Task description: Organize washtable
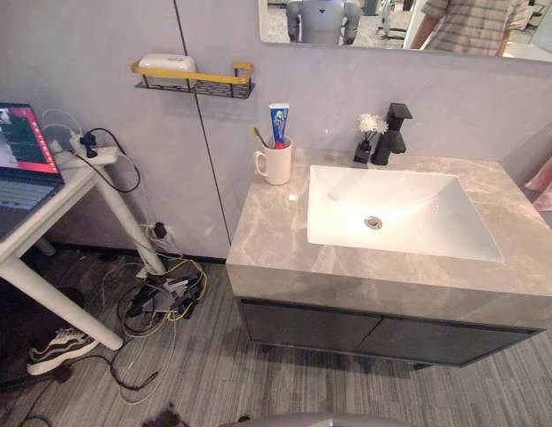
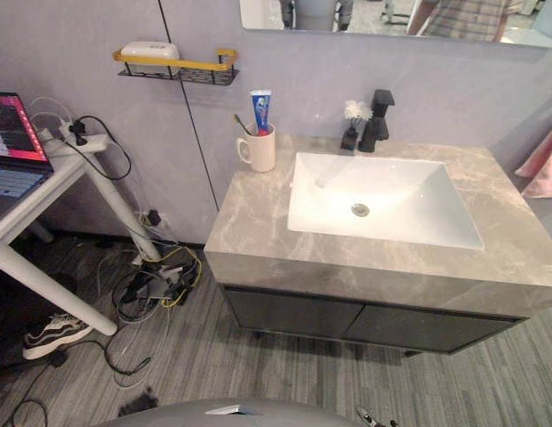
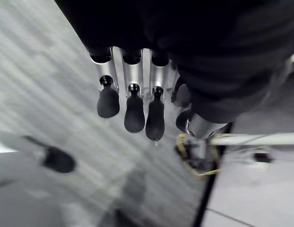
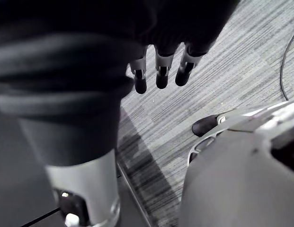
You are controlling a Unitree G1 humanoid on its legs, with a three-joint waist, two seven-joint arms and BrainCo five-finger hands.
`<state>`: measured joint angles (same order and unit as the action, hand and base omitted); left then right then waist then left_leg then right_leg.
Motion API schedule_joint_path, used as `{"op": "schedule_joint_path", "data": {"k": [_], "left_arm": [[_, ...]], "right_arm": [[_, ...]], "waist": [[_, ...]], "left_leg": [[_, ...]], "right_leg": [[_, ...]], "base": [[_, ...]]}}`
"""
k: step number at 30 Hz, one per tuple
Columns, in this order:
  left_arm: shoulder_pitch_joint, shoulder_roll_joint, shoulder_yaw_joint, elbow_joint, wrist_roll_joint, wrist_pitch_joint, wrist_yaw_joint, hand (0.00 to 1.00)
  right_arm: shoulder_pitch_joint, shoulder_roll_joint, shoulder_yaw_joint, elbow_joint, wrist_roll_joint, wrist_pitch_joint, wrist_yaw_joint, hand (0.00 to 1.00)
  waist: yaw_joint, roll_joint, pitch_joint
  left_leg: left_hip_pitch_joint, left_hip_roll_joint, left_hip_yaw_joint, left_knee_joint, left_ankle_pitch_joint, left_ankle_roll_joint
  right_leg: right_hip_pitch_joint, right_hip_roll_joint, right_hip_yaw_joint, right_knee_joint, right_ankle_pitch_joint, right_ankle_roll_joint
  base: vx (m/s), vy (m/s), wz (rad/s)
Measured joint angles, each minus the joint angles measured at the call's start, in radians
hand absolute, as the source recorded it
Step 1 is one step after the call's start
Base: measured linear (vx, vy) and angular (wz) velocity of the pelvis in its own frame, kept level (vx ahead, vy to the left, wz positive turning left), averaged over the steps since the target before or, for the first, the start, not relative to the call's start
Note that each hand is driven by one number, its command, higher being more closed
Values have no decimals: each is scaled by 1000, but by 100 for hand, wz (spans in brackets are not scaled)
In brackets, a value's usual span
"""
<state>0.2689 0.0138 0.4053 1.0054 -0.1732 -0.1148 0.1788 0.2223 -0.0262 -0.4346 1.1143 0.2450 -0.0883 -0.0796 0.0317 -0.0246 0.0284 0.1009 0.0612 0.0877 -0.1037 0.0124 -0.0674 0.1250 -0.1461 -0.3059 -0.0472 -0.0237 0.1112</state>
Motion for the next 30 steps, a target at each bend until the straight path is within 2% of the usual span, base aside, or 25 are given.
{"op": "schedule_joint_path", "data": {"k": [4,5,7,8,17,20,23,24,25,26,27,29,30], "left_arm": [[2,25,7,116,-5,55,-96,0],[-2,29,3,124,-1,62,-115,0],[-5,36,-20,133,-1,66,-143,0],[-14,41,-35,133,0,66,-154,0],[-81,80,-180,132,7,45,-151,0],[-105,97,-241,133,68,40,-153,0],[-133,122,-309,133,126,40,-156,0],[-142,144,-334,136,150,41,-157,0],[-145,140,-344,140,163,42,-155,0],[-158,128,-359,141,182,44,-151,0],[-162,137,-367,141,198,45,-154,0],[-167,150,-366,142,200,55,-156,0],[-166,153,-364,139,198,64,-159,0]], "right_arm": [[-11,-9,-31,33,-20,14,4,0],[-11,-12,-30,35,-38,15,7,0],[-14,-15,-30,42,-40,15,15,0],[-22,-15,-30,56,-40,15,18,0],[-41,-32,1,70,-39,29,38,0],[-43,-35,-2,67,-30,29,39,0],[-75,-32,-1,62,-27,28,36,0],[-90,-26,6,52,-26,29,36,0],[-100,-29,14,43,-26,29,36,0],[-130,-44,20,23,-26,27,35,0],[-156,-50,36,20,-26,25,35,0],[-158,-48,50,25,-28,26,35,0],[-144,-40,50,40,-28,28,36,0]], "waist": [[-1,9,-6],[-4,16,-10],[-13,6,-17],[-21,15,-24],[-24,2,-13],[-28,3,-7],[-33,-6,28],[-34,-20,38],[-34,-14,44],[-35,28,73],[-54,21,107],[-62,11,121],[-50,-9,113]], "left_leg": [[22,0,51,0,-12,-6],[26,0,58,0,-14,-7],[29,-1,65,2,-14,-4],[31,-1,66,8,-16,-5],[54,-8,64,15,-18,-4],[14,-24,79,79,-45,21],[-72,-48,148,200,-99,54],[-98,-58,202,233,-114,76],[-105,-54,230,227,-123,92],[-109,-23,297,211,-124,116],[-103,-10,339,213,-122,128],[-80,-10,383,194,-113,137],[-54,-15,436,175,-104,134]], "right_leg": [[-2,2,47,-1,6,6],[-1,1,50,-2,10,6],[-1,1,56,-6,11,7],[-1,2,60,-7,11,7],[7,-11,63,14,6,9],[-50,-43,84,92,-18,25],[-157,-77,166,165,-17,47],[-196,-87,213,152,-16,41],[-205,-89,206,138,-38,20],[-261,-96,128,275,-105,-68],[-336,-126,29,576,-138,-100],[-323,-146,-66,834,-176,-129],[-239,-147,-140,941,-197,-109]], "base": [[84,-5,-34],[103,-6,-25],[100,-12,-13],[95,-17,-7],[9,17,-1],[-90,105,-12],[-145,205,-59],[-151,237,-104],[88,170,-137],[202,53,-137],[207,56,-126],[51,39,-91],[236,-167,-135]]}}
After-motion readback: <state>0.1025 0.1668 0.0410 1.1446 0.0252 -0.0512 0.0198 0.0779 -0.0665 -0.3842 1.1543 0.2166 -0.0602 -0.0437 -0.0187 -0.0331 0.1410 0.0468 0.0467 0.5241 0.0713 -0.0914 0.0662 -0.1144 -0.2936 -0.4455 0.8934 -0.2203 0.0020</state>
